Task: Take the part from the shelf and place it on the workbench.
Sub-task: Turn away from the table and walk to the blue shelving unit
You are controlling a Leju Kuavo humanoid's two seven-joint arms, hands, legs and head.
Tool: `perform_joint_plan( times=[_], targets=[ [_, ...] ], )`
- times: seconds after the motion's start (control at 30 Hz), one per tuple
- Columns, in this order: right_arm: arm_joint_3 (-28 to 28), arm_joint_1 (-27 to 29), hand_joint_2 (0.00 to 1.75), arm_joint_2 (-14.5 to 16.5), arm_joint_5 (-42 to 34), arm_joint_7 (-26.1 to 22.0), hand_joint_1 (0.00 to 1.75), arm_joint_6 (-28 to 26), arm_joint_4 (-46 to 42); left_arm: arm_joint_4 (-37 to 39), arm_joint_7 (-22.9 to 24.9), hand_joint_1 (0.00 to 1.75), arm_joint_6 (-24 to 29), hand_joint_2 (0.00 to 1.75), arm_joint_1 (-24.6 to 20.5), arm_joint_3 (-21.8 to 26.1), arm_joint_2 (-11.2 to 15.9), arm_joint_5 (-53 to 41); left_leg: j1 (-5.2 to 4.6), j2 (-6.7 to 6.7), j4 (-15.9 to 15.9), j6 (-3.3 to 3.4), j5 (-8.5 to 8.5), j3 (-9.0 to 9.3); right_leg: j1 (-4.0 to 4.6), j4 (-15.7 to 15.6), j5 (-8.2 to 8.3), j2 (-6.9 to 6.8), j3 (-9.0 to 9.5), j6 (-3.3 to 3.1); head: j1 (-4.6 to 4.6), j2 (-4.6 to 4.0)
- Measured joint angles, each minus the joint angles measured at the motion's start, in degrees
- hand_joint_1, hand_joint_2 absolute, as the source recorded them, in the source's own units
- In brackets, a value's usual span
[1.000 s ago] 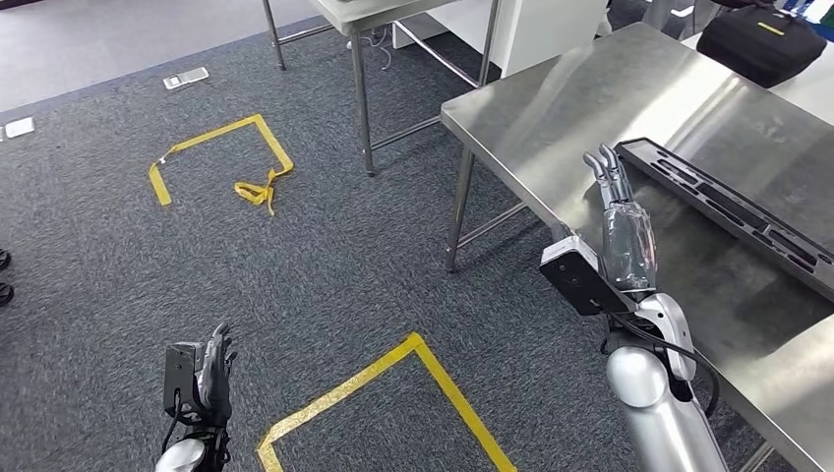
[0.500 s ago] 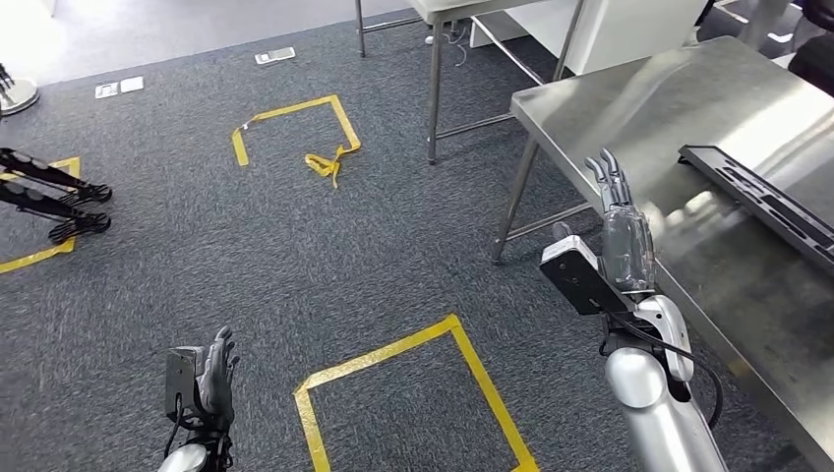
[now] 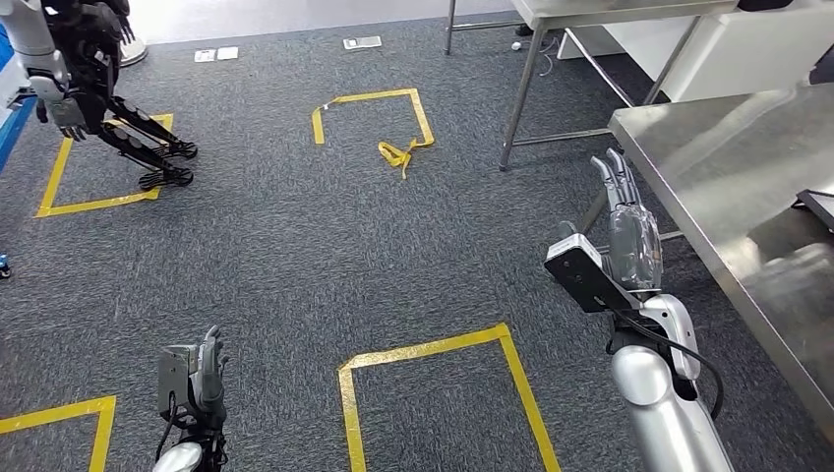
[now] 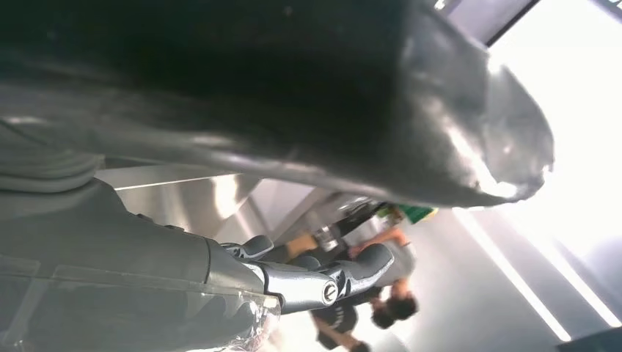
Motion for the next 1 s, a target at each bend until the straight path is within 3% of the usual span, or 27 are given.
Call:
perform_joint_plan(
  times=[0.07,0.13,0.17,0.23,0.27,0.3,0.37,0.4,0.43,0.5,0.57,0.63,0.7,0.73,0.8,0.87,0.9,0.93,1.0],
  targets=[
    [0.0,-0.3,0.0,-0.1,0.0,0.0,0.0,0.0,0.2,-0.2,0.0,0.0,0.1,0.0,0.1,0.0,0.0,0.0,0.05,-1.21,0.0,-0.43,0.24,-0.35,0.14,-3.3,0.8,1.27,1.96,-0.23,0.08,0.0],
    [0.1,-0.5,0.0,-0.1,0.0,-0.1,0.0,0.0,0.4,-0.3,0.0,0.0,0.2,0.0,0.4,0.0,0.0,0.0,0.14,-2.34,-0.2,-1.08,0.53,-0.8,0.0,-4.2,0.77,0.21,2.51,-0.35,0.19,0.0],
    [0.1,-0.7,0.0,-0.1,0.0,-0.1,0.0,0.1,0.5,-0.4,0.0,0.0,0.3,0.0,0.5,0.0,0.0,0.0,0.05,-1.85,0.0,-1.36,0.31,-1.12,-0.24,-4.8,0.82,-0.5,2.84,-0.52,0.16,0.0],
    [0.2,-1.0,0.0,0.1,0.0,-0.1,0.0,0.1,0.6,-0.6,0.0,0.0,0.5,0.0,0.5,0.0,0.1,-0.1,-0.2,1.1,3.2,-1.83,-1.72,-2.86,-0.7,-6.0,0.95,-1.98,3.55,-1.16,0.07,0.0],
    [0.2,-1.1,0.0,0.1,0.0,-0.1,0.0,0.1,0.6,-0.6,0.0,0.0,0.6,0.0,0.5,-0.1,0.1,-0.1,-0.2,2.92,6.4,-2.07,-3.3,-4.49,-0.64,-6.2,0.97,-2.64,3.69,-1.48,0.03,0.0],
    [0.2,-1.2,0.0,0.1,0.1,-0.1,0.0,0.1,0.7,-0.7,0.0,0.0,0.6,0.0,0.5,-0.1,0.1,-0.1,-0.05,3.92,10.2,-2.36,-4.84,-6.42,-0.59,-6.2,0.95,-3.32,3.72,-1.7,0.02,0.0],
    [0.3,-1.2,0.0,0.2,0.2,0.0,0.0,0.2,0.9,-0.7,0.1,0.0,0.6,0.0,0.6,-0.1,0.1,-0.4,0.43,4.58,15.0,-2.94,-5.68,-9.16,-0.55,-6.1,0.84,-4.75,3.7,-1.81,0.0,0.0],
    [0.3,-1.2,0.0,0.3,0.3,0.1,0.0,0.3,1.0,-0.7,0.1,0.0,0.6,0.0,0.6,-0.1,0.2,-0.5,0.72,4.86,14.4,-3.22,-4.58,-9.06,-0.57,-6.1,0.81,-5.44,3.7,-1.81,0.01,0.0],
    [0.3,-1.2,0.0,0.4,0.3,0.1,0.0,0.3,1.0,-0.7,0.1,0.0,0.6,0.0,0.6,-0.1,0.2,-0.6,0.99,5.41,11.7,-3.48,-2.69,-7.87,-0.63,-6.0,0.74,-6.07,3.71,-1.75,-0.01,0.0],
    [0.3,-1.2,0.0,0.5,0.3,0.1,0.0,0.3,1.0,-0.7,0.1,0.0,0.6,0.0,0.5,-0.1,0.3,-0.7,1.08,7.82,4.0,-3.86,0.6,-4.08,-0.42,-5.6,0.4,-7.09,3.6,-1.31,-0.09,0.0],
    [0.3,-1.3,0.0,0.4,0.3,0.1,0.0,0.3,1.0,-0.7,0.1,0.0,0.6,0.0,0.4,-0.1,0.3,-0.7,0.64,9.19,0.3,-3.43,1.49,-2.24,0.03,-5.1,0.09,-8.08,3.41,-0.75,-0.05,0.0],
    [0.4,-1.3,0.0,0.4,0.4,0.2,0.0,0.3,1.0,-0.7,0.1,0.0,0.6,0.0,0.3,-0.1,0.3,-0.7,0.26,8.12,0.1,-2.43,1.62,-2.36,0.18,-5.0,0.01,-9.23,3.45,-0.36,0.05,0.0],
    [0.4,-1.4,0.0,0.5,0.4,0.2,0.0,0.3,1.1,-0.7,0.0,0.0,0.7,0.0,0.3,-0.1,0.4,-0.7,0.2,6.84,-0.2,-1.46,2.05,-2.45,-0.12,-4.0,-0.94,-8.07,2.97,-0.11,0.04,0.0],
    [0.4,-1.4,0.0,0.5,0.4,0.2,0.0,0.3,1.1,-0.7,0.0,0.0,0.8,0.0,0.2,-0.1,0.4,-0.7,0.25,6.19,-0.3,-0.94,2.29,-2.51,-0.29,-1.9,-2.19,-6.6,1.95,-0.2,0.1,0.0],
    [0.4,-1.5,0.0,0.4,0.5,0.2,0.0,0.3,1.4,-0.7,-0.1,0.0,1.0,0.0,0.1,-0.1,0.4,-0.5,0.26,4.89,-0.4,-0.23,2.57,-2.78,-0.54,5.7,-5.48,-3.83,-1.49,-0.71,0.21,0.0],
    [0.5,-1.4,0.0,0.4,0.5,0.2,0.0,0.3,1.9,-0.7,-0.1,0.0,1.3,0.0,0.2,0.0,0.4,-0.3,0.16,3.36,-0.4,0.03,2.75,-2.98,-0.56,12.0,-7.3,-3.02,-4.35,-0.68,0.25,0.0],
    [0.6,-1.5,0.0,0.4,0.5,0.2,0.0,0.3,2.1,-0.7,-0.1,0.0,1.4,0.0,0.3,0.0,0.4,-0.1,0.11,2.56,-0.4,0.06,2.82,-3.01,-0.56,12.1,-6.96,-2.87,-4.35,-0.36,0.25,0.0],
    [0.6,-1.5,0.0,0.4,0.5,0.2,0.0,0.3,2.3,-0.7,-0.1,0.0,1.5,0.0,0.3,-0.1,0.4,-0.1,0.12,1.74,-0.3,0.0,2.9,-3.02,-0.62,9.7,-5.8,-2.65,-3.15,0.07,0.25,0.0],
    [0.7,-1.7,0.0,0.4,0.5,0.2,0.0,0.3,2.6,-0.7,-0.1,0.0,1.6,0.0,0.3,0.0,0.4,0.0,0.12,0.23,-0.3,-0.32,3.11,-3.11,-0.93,1.6,-2.95,-0.8,0.88,0.82,0.27,0.0]
  ],
)
